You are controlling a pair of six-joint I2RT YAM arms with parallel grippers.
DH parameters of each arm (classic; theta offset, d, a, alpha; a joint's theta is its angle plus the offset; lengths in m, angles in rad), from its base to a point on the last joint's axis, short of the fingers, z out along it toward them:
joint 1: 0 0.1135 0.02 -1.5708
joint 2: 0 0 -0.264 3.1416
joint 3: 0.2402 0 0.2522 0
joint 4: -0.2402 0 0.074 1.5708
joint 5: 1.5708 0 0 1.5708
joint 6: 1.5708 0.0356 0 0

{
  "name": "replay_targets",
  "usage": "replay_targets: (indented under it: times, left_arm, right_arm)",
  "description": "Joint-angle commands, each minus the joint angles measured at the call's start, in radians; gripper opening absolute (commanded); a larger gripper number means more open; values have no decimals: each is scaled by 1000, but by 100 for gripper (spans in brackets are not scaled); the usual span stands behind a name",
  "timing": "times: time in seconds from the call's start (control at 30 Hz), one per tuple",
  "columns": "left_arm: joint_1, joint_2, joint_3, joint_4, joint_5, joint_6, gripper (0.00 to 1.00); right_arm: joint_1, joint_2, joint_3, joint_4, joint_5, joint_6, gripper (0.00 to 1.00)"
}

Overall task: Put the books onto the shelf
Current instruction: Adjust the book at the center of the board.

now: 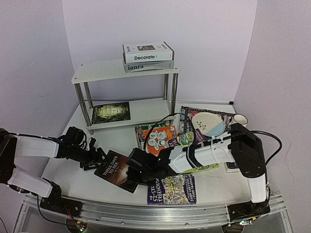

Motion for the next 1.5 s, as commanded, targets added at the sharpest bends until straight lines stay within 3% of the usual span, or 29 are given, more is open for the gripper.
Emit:
replay_targets:
  times: [0.0,0.73,0.93,1.2,1.3,1.47]
  left_arm:
    - [-23,-28,-25,-32,153,-53,83]
    - [-34,-87,11,-24,208,-127,83]
    - [-130,-65,20,33,208,-195,83]
    - [-221,-22,45,94,146,-217,83]
    - [-221,-6,64,95,130,-172,83]
    - [-222,-47,113,17,64,5,87]
  right_arm:
    - [-1,-40,101,161,-12,-81,63]
    - [-1,-313,-88,93,88,-68,61]
    - [-1,-369,-154,53,136,-31,62]
    - [-15,-481,-293,-70,293,30,77]
    - [-38,-501,-333,-108,290,45,85]
    - [-44,-533,-355,-122,287,-4,88]
